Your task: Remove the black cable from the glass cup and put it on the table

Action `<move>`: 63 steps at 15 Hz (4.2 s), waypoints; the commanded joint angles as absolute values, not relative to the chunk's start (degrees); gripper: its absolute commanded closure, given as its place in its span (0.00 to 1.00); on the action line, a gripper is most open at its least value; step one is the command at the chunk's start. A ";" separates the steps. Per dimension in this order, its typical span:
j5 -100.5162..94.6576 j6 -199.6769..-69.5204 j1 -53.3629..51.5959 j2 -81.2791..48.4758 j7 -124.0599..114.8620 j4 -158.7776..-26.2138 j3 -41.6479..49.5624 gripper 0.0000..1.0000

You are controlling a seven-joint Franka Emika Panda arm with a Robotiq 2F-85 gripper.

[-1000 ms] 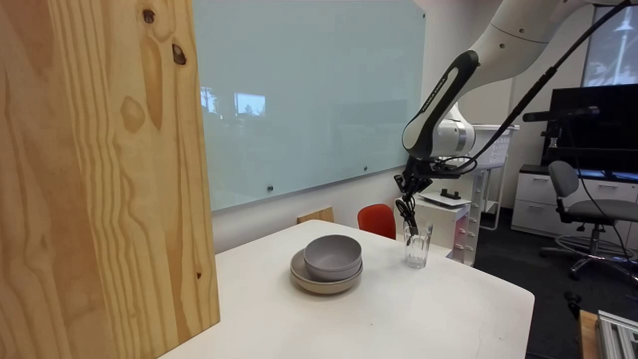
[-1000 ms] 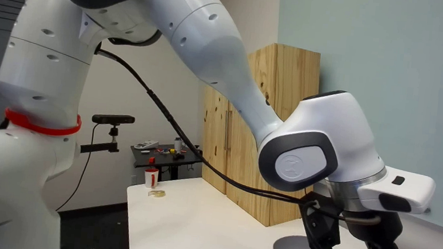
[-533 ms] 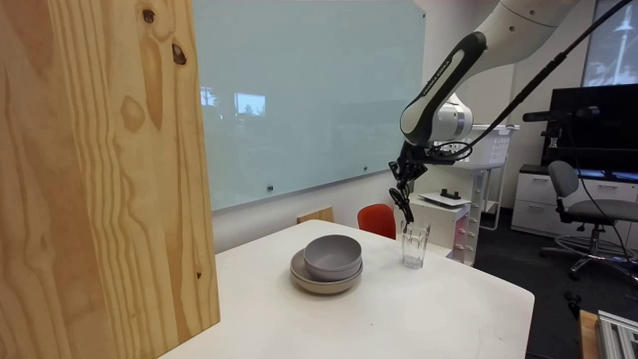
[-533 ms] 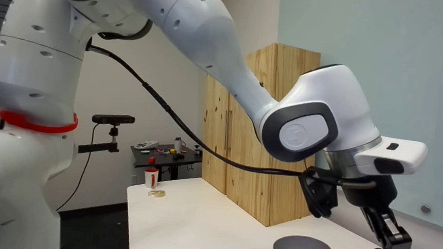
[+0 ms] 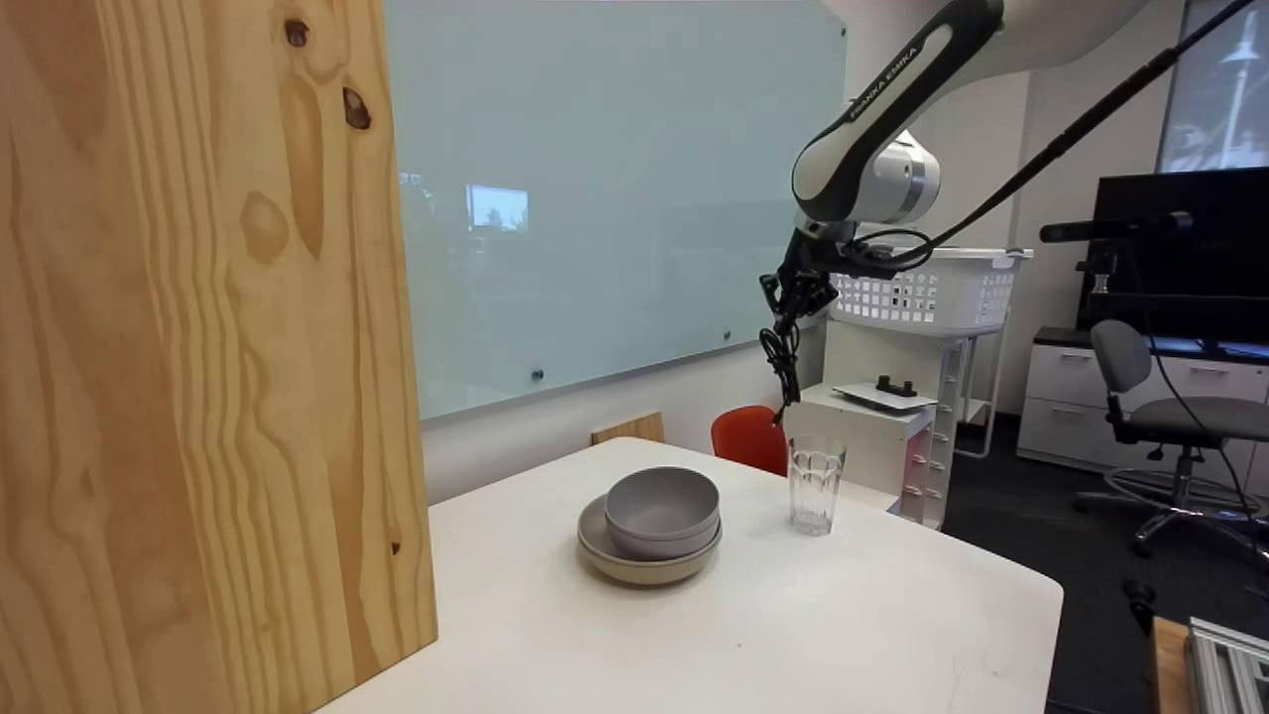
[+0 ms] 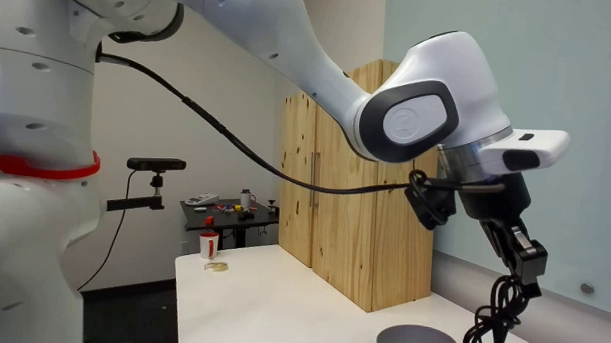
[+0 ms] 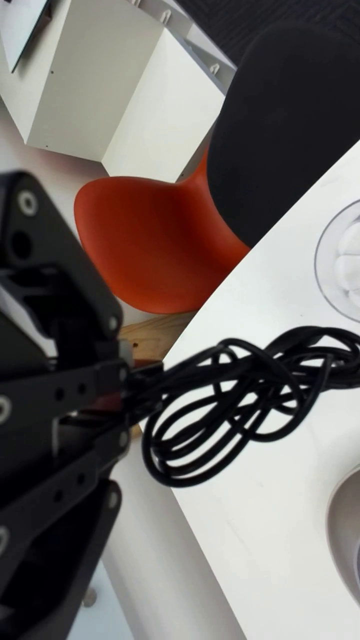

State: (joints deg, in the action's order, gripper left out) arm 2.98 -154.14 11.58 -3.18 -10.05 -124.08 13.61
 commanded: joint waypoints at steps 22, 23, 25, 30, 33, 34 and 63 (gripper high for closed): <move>2.51 -143.72 3.36 3.29 -5.66 -146.25 1.98 0.97; 2.40 -145.39 3.12 1.83 -5.78 -146.47 1.76 0.97; 2.87 -145.53 2.58 -1.20 -6.09 -146.09 1.34 0.97; 3.95 -143.03 1.67 -7.00 -6.28 -144.16 0.89 0.97; 2.91 -143.25 1.63 -9.39 -6.83 -143.25 1.07 0.97; 2.72 -142.69 1.59 -10.15 -7.12 -142.80 1.13 0.97; -18.03 -147.91 0.32 0.86 -24.93 -138.36 4.28 0.00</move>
State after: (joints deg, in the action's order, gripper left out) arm -17.32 -148.72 -0.29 -1.94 -22.92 -135.79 4.82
